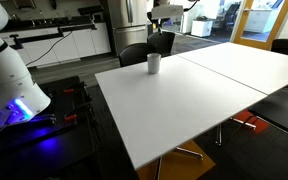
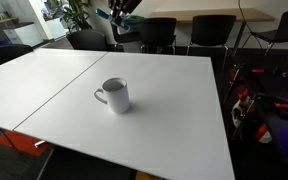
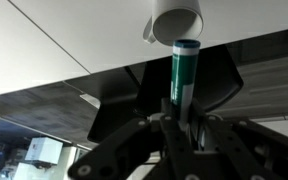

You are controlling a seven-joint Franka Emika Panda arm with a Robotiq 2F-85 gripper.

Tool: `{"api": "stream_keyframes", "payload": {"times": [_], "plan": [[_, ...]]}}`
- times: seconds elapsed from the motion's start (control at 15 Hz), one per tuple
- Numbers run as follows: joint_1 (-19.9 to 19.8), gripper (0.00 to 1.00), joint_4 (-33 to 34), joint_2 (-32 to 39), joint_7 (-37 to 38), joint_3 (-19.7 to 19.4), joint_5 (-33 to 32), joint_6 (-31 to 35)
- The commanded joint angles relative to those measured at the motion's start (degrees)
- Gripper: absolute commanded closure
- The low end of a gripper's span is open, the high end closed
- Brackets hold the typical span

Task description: Put the green marker in the white mug

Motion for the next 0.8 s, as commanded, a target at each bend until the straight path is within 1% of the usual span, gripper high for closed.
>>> {"api": "stream_keyframes", "payload": {"times": [0.0,0.13,0.47,0.73], "plan": [[-1.81,0.95,3.17,2.66,-13.19,1.48,8.37,-4.95],[-1.75,0.95,4.22,4.03,-18.85,1.20,12.31,-9.07],[-0.96,0.95,5.65,7.43,-25.76,-0.02,16.39,-18.44],[-0.39,0.95,6.51,10.08,-28.70,-0.72,17.44,-21.52]]}}
